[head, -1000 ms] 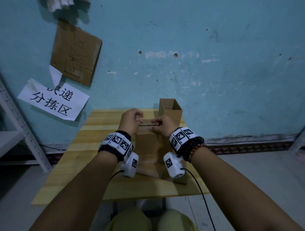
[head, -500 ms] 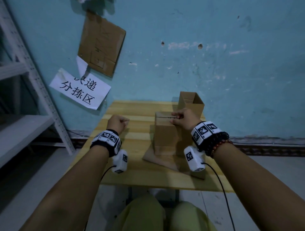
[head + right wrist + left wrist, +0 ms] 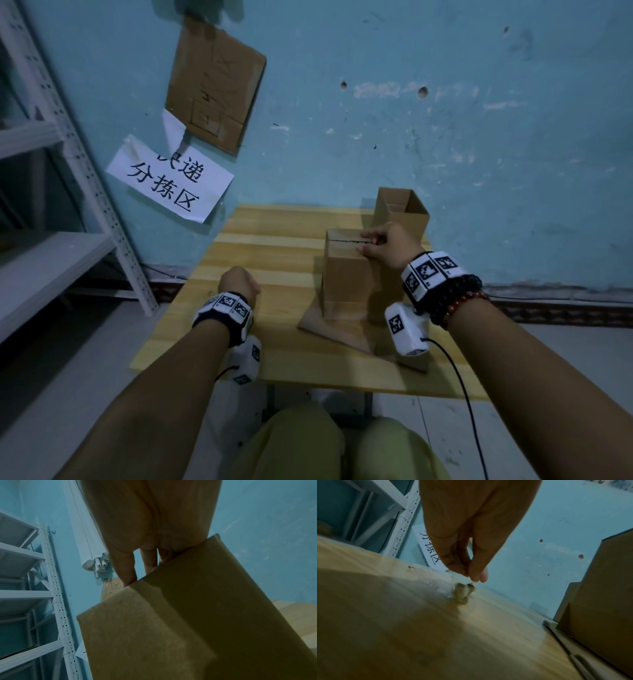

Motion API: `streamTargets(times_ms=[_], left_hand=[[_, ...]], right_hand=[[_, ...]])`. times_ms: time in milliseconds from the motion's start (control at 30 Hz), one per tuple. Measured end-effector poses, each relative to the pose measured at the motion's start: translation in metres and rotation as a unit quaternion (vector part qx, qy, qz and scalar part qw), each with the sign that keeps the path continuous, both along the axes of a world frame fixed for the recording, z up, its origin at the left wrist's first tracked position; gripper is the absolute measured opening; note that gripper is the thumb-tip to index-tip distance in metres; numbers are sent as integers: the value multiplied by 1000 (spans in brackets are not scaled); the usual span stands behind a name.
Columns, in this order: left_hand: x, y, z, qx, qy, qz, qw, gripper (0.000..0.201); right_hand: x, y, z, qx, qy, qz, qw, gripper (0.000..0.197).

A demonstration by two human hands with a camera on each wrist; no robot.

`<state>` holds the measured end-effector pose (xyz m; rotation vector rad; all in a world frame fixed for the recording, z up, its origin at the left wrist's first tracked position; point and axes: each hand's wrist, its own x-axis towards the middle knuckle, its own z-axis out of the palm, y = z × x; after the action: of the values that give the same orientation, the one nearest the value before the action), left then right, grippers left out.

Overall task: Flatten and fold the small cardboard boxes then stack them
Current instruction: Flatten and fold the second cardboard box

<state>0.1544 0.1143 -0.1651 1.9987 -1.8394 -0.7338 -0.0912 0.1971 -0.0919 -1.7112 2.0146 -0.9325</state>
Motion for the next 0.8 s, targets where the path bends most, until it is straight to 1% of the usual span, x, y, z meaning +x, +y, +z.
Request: streamTargets(times_ms=[67,167,233,267,333,367,433,500,567,600,700,733,800], left_hand=[[-4,0,2,-36,34,13,999,20],[-15,2,18,-109,89,-22,990,19],[-28,5,35,-179,126,-76,973,16],[-35,7,45,-205,155,-117,959,12],[-53,11,63,-222,202,-215,930,8],[-62,14,70,-220,202,-262,918,9],[-80,19,80,-214,168,-343,899,16],[-94,24,82,-196,117,-384,895,19],[-103,29,77,-176,97,-393,897,20],[-104,32,73,-171,93,-391,900,23],[-103,35,66,-158,65,-390,905,45],[-102,36,66,-152,68,-388,906,49],[-100,36,69,-145,75,-379,911,46]], right_hand=[[0,1,0,-3,3,2,1000,40],[1,2,1,-6,7,3,1000,39],[0,1,0,-5,2,-2,1000,36],[1,2,1,-4,-3,-6,1000,34],[1,2,0,-5,-11,-10,1000,26],[1,2,0,-7,-13,-11,1000,21],[1,3,0,-13,-15,-6,1000,18],[1,5,1,-22,-10,3,1000,20],[0,8,3,-30,6,6,1000,12],[0,10,3,-32,12,5,999,13],[0,13,-1,-32,58,-13,998,20],[0,15,-3,-30,85,-21,996,23],[2,19,-8,-22,128,-24,991,34]])
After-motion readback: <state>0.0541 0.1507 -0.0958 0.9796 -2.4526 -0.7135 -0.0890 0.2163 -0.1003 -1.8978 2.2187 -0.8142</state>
